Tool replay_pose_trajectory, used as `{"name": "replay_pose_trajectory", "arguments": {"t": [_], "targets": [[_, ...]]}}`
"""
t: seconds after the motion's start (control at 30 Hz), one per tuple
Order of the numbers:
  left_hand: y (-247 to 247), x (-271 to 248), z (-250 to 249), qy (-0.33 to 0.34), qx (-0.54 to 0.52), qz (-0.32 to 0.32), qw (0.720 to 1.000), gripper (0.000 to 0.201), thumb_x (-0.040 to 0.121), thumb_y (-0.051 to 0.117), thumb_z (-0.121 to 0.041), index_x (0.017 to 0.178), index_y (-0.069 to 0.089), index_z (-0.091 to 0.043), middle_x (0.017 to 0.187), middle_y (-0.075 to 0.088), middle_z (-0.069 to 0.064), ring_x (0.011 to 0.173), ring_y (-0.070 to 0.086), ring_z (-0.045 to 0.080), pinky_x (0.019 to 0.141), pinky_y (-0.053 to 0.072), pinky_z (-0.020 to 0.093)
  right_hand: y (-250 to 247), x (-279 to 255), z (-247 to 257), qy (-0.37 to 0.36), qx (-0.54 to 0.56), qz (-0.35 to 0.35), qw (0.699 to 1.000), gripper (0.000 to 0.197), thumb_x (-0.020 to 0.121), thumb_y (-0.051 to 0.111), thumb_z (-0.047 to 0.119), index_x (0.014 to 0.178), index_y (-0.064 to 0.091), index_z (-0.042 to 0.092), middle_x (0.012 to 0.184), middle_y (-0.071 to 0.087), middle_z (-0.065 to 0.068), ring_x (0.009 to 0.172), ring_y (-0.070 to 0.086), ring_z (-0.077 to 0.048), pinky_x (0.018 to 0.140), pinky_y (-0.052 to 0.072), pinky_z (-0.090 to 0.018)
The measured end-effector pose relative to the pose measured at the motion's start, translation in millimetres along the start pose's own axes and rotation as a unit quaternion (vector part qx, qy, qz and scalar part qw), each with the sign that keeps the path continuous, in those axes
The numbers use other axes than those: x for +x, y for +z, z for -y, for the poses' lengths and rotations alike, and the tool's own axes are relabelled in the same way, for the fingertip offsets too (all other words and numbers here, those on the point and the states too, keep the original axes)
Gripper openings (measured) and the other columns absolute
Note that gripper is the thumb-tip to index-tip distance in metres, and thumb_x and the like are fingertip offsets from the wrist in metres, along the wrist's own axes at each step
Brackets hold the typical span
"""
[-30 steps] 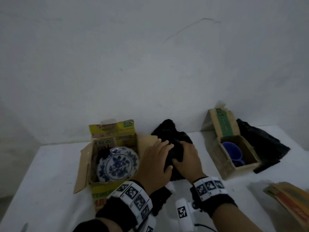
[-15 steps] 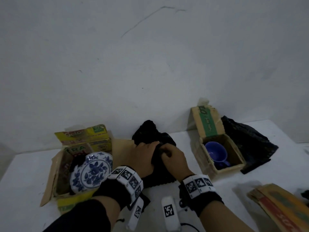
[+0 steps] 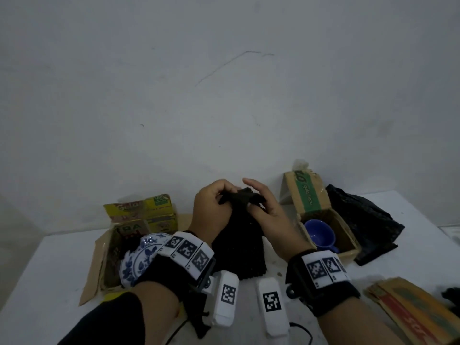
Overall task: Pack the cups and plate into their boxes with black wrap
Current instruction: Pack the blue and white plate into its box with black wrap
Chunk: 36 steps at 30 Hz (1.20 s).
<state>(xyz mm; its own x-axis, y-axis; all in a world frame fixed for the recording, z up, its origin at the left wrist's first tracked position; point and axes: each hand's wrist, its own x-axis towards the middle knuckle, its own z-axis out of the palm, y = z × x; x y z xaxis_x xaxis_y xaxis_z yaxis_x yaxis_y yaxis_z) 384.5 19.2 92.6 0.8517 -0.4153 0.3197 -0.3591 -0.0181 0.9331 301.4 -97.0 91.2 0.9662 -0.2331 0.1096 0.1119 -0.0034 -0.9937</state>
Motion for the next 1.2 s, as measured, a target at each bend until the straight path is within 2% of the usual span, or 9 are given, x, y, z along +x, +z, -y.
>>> {"name": "replay_pose_trajectory", "arguments": {"t": [0.2, 0.37, 0.53, 0.63, 0.73, 0.9, 1.07, 1.13, 1.2], "targets": [[-52.0, -19.4, -15.0, -0.029, -0.004, 0.056, 0.998, 0.038, 0.077, 0.057, 0.016, 0.075, 0.068, -0.021, 0.095, 0.066, -0.001, 0.083, 0.063, 0.003, 0.071, 0.052, 0.021, 42.6, 2.9, 16.6, -0.016, 0.026, -0.035, 0.999, 0.027, 0.086, 0.047, -0.016, 0.09, 0.064, 0.004, 0.096, 0.067, -0.011, 0.087, 0.065, -0.022, 0.07, 0.052, -0.027], [-106.6, -44.1, -16.4, -0.068, 0.091, 0.171, 0.979, 0.039, 0.077, 0.074, -0.013, 0.104, 0.057, -0.035, 0.113, 0.054, -0.004, 0.091, 0.057, 0.004, 0.07, 0.05, 0.014, 94.9, 15.9, 7.0, 0.083, 0.05, -0.07, 0.993, 0.023, 0.085, 0.046, -0.011, 0.075, 0.051, 0.009, 0.081, 0.052, -0.015, 0.077, 0.051, -0.026, 0.065, 0.044, -0.035], [-157.9, -59.6, 5.1, -0.041, 0.145, 0.031, 0.988, 0.028, 0.077, 0.067, 0.003, 0.09, 0.067, -0.022, 0.096, 0.067, 0.002, 0.092, 0.064, 0.019, 0.083, 0.054, 0.036, 154.6, 19.6, -2.9, 0.16, 0.047, 0.009, 0.986, 0.018, 0.093, 0.038, 0.002, 0.086, 0.051, 0.011, 0.092, 0.052, -0.014, 0.08, 0.052, -0.027, 0.064, 0.047, -0.031], [-189.2, -66.7, 20.3, -0.079, 0.151, -0.005, 0.985, 0.033, 0.074, 0.066, 0.009, 0.078, 0.067, -0.024, 0.089, 0.067, 0.003, 0.088, 0.065, 0.02, 0.08, 0.056, 0.036, 181.2, 19.1, -16.0, 0.123, -0.01, 0.07, 0.99, 0.013, 0.087, 0.051, 0.014, 0.096, 0.06, 0.012, 0.12, 0.049, -0.016, 0.103, 0.054, -0.027, 0.086, 0.05, -0.036], [-213.8, -69.8, 38.9, -0.117, 0.129, -0.027, 0.984, 0.041, 0.072, 0.064, 0.014, 0.074, 0.063, -0.027, 0.089, 0.067, 0.006, 0.092, 0.065, 0.023, 0.079, 0.057, 0.038, 195.5, 18.4, -34.1, 0.056, -0.164, 0.13, 0.976, 0.026, 0.082, 0.066, 0.015, 0.103, 0.059, 0.027, 0.122, 0.039, -0.009, 0.114, 0.046, -0.024, 0.1, 0.043, -0.035], [-230.7, -76.9, 62.2, -0.173, 0.097, -0.018, 0.98, 0.026, 0.077, 0.071, -0.005, 0.09, 0.057, -0.022, 0.098, 0.068, 0.001, 0.097, 0.064, 0.016, 0.08, 0.054, 0.03, 207.8, 26.4, -63.2, 0.005, -0.199, 0.124, 0.972, 0.027, 0.086, 0.061, -0.001, 0.099, 0.064, 0.022, 0.11, 0.06, -0.009, 0.106, 0.057, -0.025, 0.092, 0.048, -0.036], [-230.9, -85.9, 77.0, -0.198, 0.034, -0.018, 0.979, 0.04, 0.094, 0.05, -0.009, 0.132, 0.044, -0.013, 0.134, 0.043, -0.007, 0.121, 0.04, 0.003, 0.084, 0.037, 0.0, 216.9, 39.3, -97.1, 0.071, -0.316, 0.168, 0.931, 0.011, 0.09, 0.058, 0.016, 0.1, 0.059, 0.02, 0.099, 0.062, 0.0, 0.092, 0.059, -0.018, 0.082, 0.049, -0.035], [-228.2, -90.8, 81.6, -0.248, -0.056, -0.006, 0.967, 0.051, 0.097, 0.043, -0.03, 0.144, 0.029, -0.018, 0.149, 0.028, -0.007, 0.134, 0.029, 0.008, 0.108, 0.031, 0.017, 220.8, 43.5, -106.9, 0.086, -0.359, 0.205, 0.907, 0.023, 0.091, 0.054, 0.018, 0.114, 0.053, 0.019, 0.11, 0.059, -0.002, 0.099, 0.056, -0.021, 0.086, 0.047, -0.033], [-223.7, -94.4, 88.2, -0.286, -0.104, -0.007, 0.952, 0.059, 0.095, 0.036, -0.043, 0.147, 0.016, -0.025, 0.155, 0.014, -0.006, 0.142, 0.019, 0.015, 0.116, 0.019, 0.034, 224.1, 46.6, -106.9, 0.138, -0.381, 0.264, 0.875, 0.028, 0.097, 0.046, 0.018, 0.124, 0.052, 0.017, 0.117, 0.058, -0.004, 0.102, 0.054, -0.02, 0.083, 0.042, -0.025]]}}
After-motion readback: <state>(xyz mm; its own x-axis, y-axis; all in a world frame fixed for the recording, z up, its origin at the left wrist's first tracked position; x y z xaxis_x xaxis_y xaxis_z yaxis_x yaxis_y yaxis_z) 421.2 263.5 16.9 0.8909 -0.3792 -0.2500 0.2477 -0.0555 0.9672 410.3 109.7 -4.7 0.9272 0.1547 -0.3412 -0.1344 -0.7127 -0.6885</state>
